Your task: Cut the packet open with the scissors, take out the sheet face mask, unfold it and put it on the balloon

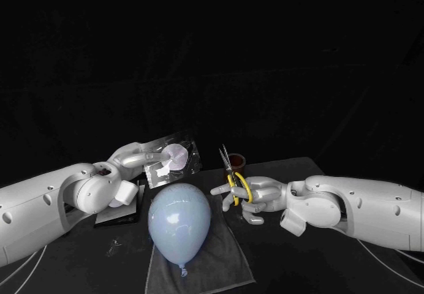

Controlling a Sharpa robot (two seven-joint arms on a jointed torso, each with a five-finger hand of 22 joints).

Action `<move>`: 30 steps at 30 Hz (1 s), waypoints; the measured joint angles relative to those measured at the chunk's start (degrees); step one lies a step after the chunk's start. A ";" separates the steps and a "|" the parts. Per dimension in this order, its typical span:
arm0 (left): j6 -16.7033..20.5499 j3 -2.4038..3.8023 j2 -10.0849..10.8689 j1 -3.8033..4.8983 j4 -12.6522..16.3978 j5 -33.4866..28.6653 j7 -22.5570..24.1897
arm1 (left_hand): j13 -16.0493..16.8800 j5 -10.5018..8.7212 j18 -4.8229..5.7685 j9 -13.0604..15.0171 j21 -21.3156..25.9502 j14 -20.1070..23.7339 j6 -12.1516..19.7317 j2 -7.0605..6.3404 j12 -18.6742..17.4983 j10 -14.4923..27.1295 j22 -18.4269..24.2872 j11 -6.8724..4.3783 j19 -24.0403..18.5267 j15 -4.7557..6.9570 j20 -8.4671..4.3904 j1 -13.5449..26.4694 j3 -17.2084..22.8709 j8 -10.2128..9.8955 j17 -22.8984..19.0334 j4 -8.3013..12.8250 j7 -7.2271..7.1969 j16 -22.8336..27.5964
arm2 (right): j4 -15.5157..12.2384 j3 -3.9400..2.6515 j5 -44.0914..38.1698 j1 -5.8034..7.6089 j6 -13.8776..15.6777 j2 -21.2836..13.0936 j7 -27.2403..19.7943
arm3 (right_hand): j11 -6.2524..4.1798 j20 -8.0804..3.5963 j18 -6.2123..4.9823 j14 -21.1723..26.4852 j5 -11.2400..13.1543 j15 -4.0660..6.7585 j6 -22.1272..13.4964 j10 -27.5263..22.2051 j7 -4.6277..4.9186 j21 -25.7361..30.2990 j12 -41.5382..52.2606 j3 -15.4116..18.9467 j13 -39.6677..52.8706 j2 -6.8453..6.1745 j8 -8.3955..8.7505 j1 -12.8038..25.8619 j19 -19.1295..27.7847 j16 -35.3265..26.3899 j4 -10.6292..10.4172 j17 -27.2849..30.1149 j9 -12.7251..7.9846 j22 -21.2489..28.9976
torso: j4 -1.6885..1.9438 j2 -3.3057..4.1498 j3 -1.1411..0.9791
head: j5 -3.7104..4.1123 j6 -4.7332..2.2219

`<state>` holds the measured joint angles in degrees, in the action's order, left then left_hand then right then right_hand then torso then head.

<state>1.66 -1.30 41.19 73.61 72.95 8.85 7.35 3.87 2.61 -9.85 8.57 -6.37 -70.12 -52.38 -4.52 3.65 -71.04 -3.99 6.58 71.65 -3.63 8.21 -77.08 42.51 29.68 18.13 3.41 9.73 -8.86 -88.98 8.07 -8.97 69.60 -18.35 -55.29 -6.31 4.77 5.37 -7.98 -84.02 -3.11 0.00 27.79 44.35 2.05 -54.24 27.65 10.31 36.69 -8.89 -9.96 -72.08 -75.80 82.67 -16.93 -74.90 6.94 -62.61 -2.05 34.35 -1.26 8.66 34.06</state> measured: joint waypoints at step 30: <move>0.02 0.31 0.16 0.17 1.54 -0.21 0.21 | 0.00 0.23 0.16 0.00 0.00 0.00 -0.05 0.29 0.00 0.00 0.00 0.00 0.00 0.00 0.00 0.21 -0.08 -0.33 0.22 0.08 0.04 0.23 | 0.44 0.01 -0.08 -0.29 -0.88 0.48 -0.22 | 1.16 -0.13 0.49 0.00 0.00 0.43 -1.10 3.25 0.49 -1.78 1.42 -0.55 -3.38 3.11 -7.98 -1.13 -0.76 0.22 0.25 -0.03 3.97 -1.07 | -0.03 0.00 0.00 | -0.81 -0.09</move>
<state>1.68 -0.99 41.35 73.77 74.49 8.64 7.56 3.87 2.84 -9.69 8.57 -6.37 -70.12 -52.42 -4.23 3.65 -71.04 -3.99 6.58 71.65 -3.63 8.21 -76.87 42.43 29.36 18.35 3.49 9.77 -8.63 -88.54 8.08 -9.05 69.30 -19.24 -54.81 -6.53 5.93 5.24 -7.49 -84.02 -3.11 0.43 26.69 47.59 2.54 -56.02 29.07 9.76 33.30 -5.78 -17.94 -73.21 -76.56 82.89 -16.68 -74.94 10.91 -63.67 -2.08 34.35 -1.26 7.84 33.97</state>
